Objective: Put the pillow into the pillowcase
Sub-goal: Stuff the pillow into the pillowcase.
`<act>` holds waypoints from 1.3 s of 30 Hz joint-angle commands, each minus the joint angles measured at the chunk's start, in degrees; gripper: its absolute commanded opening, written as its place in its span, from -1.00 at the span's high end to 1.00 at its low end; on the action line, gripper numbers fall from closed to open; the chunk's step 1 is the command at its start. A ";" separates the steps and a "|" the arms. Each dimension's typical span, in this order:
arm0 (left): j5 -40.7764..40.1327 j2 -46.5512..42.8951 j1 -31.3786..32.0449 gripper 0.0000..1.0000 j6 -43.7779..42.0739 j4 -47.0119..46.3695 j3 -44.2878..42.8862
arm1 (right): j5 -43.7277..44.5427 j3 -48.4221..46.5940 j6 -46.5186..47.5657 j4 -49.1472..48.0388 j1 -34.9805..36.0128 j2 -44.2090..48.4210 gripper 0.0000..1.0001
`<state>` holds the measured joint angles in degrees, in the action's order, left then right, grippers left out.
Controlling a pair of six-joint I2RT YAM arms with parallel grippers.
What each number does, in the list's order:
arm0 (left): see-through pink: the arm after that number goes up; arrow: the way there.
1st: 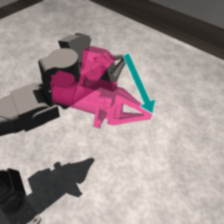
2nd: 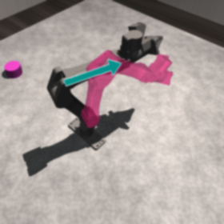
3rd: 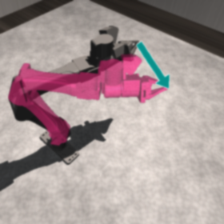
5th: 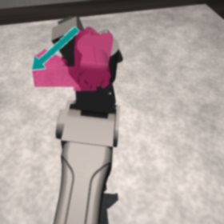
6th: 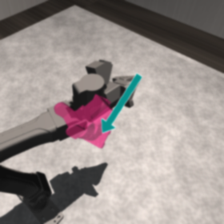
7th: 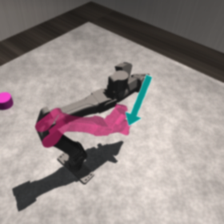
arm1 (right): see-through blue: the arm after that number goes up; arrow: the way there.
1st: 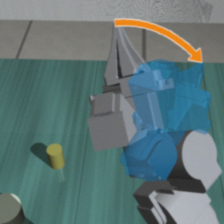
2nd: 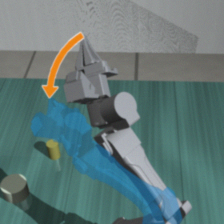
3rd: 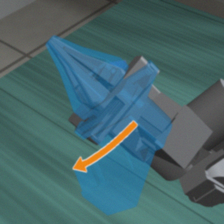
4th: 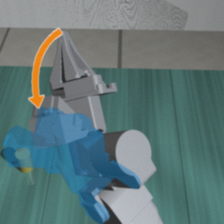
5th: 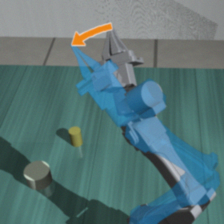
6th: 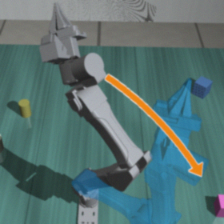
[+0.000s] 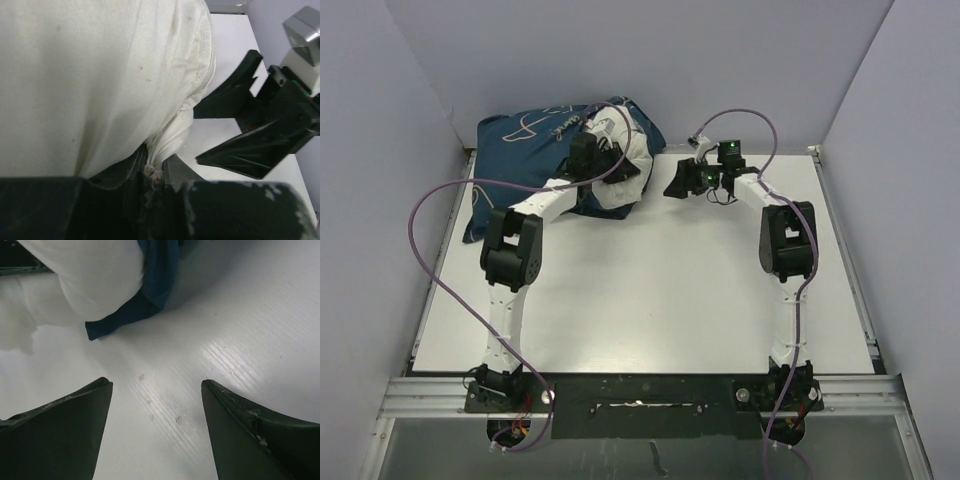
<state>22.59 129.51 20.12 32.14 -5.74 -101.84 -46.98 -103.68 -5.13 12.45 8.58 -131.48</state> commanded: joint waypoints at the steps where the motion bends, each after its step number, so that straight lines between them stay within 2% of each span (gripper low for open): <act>1: 3.67 -6.91 -1.73 1.00 3.50 -4.30 -0.32 | 5.58 -7.68 -1.27 -5.77 1.41 -1.93 -0.47; 8: 7.00 -8.86 -2.12 1.00 4.13 -2.82 -1.17 | 4.82 -13.93 -4.57 -9.85 3.27 -8.32 -0.50; 14: 6.81 -10.94 -2.18 1.00 4.06 -2.07 -0.04 | 6.18 -19.36 -7.05 -12.09 5.59 -13.10 -0.51; 20: 7.09 -11.87 -2.63 1.00 4.67 -1.99 1.37 | -1.72 -21.47 -13.50 -16.83 6.58 -14.34 -0.42; 25: 7.64 -12.42 -2.74 1.00 5.00 -2.08 1.26 | -6.87 -22.88 -9.38 -13.85 6.71 -13.68 -0.39; 31: 8.47 -13.94 -2.50 1.00 5.18 -1.90 2.01 | 6.88 -25.80 -5.88 -7.99 8.32 -14.36 -0.49; 34: 8.70 -15.11 -2.47 1.00 4.82 -1.42 2.79 | 9.71 -25.45 -5.05 -6.96 9.08 -14.59 -0.36; 37: 8.27 -16.59 -2.45 1.00 4.51 -1.31 4.04 | 10.65 -24.75 -5.16 -6.95 9.09 -14.64 -0.13; 39: 8.26 -17.38 -2.45 1.00 4.42 -1.31 4.79 | 10.29 -24.71 -5.21 -7.92 9.09 -14.68 -0.06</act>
<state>29.02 120.40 17.89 35.77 -4.49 -97.30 -39.44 -126.76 -11.68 6.15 16.99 -147.74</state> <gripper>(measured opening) 0.108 0.558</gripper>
